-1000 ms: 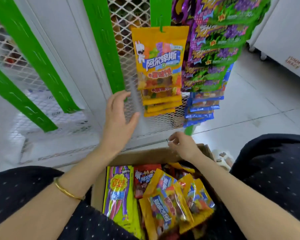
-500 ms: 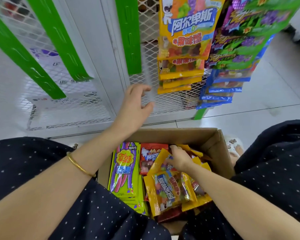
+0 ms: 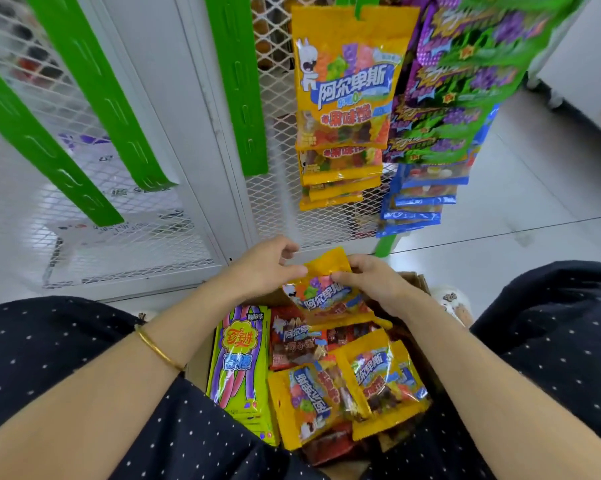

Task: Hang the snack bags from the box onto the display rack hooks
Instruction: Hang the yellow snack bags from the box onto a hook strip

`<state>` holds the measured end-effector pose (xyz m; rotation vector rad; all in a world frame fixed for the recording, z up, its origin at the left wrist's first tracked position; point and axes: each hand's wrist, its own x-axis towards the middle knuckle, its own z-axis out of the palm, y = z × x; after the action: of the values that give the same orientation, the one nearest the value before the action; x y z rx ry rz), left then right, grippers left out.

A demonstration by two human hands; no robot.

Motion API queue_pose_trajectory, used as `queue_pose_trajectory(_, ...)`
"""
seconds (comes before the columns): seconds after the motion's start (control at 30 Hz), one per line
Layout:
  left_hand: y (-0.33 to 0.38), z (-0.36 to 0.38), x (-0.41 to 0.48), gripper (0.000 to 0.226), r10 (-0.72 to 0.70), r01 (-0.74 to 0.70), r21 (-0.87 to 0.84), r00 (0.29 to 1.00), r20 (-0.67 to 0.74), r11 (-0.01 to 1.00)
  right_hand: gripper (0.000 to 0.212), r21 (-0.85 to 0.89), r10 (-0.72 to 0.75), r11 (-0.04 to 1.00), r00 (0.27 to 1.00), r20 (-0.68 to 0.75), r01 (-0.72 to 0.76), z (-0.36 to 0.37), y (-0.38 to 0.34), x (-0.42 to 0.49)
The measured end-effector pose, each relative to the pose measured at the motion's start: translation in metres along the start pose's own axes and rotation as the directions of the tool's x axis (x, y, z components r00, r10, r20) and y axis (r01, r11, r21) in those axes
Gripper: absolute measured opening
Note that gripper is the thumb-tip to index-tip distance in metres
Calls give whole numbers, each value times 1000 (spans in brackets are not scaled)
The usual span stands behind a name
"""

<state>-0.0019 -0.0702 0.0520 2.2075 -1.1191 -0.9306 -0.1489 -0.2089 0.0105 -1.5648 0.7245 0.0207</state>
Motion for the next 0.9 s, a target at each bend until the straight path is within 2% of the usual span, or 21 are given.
queue_pose_trajectory(0.03, 2, -1, -1, 45, 18, -18, 2, 1000, -12, 1000, 11, 39, -25, 999, 1000, -1, 25, -4, -9, -4)
queue_pose_trajectory(0.13, 16, -15, -2, 9, 120, -123, -14, 982, -145, 992, 10, 162, -74, 984, 997, -10, 75, -11, -35, -18)
queue_pose_trajectory(0.17, 22, -22, -4, 3, 145, -153, -29, 973, -180, 988, 9, 184, -96, 978, 995, -25, 99, -12, -46, -22)
queue_pose_trajectory(0.27, 49, -47, -7, 9, 209, -223, -28, 947, -243, 974, 11, 162, -230, 955, 967, -112, 247, -16, -81, -32)
queue_pose_trajectory(0.43, 113, -103, -6, 5, 305, -311, 22, 914, -268, 950, 8, 42, -415, 894, 862, -290, 445, -34, -147, -43)
queue_pose_trajectory(0.5, 145, -128, -2, 17, 348, -378, 11, 840, -416, 926, 12, 22, -468, 864, 818, -335, 503, -46, -176, -48)
queue_pose_trajectory(0.57, 177, -150, 4, 34, 353, -420, 37, 709, -610, 907, 12, -2, -512, 832, 766, -389, 555, -59, -201, -51)
queue_pose_trajectory(0.6, 191, -158, 8, 37, 350, -444, 35, 654, -671, 896, 11, -18, -530, 817, 738, -418, 577, -64, -212, -51)
queue_pose_trajectory(0.67, 214, -170, 16, 31, 338, -485, 1, 609, -717, 874, 11, -51, -555, 793, 685, -472, 607, -71, -231, -52)
queue_pose_trajectory(0.73, 225, -174, 25, 14, 340, -483, 11, 601, -723, 876, 14, -86, -569, 780, 644, -511, 620, -75, -245, -50)
queue_pose_trajectory(0.83, 229, -179, 31, 32, 341, -459, 19, 631, -697, 888, 13, -181, -595, 765, 571, -565, 619, -74, -257, -42)
queue_pose_trajectory(0.9, 231, -182, 30, 33, 337, -475, -30, 667, -664, 880, 17, -262, -623, 747, 507, -596, 611, -71, -263, -35)
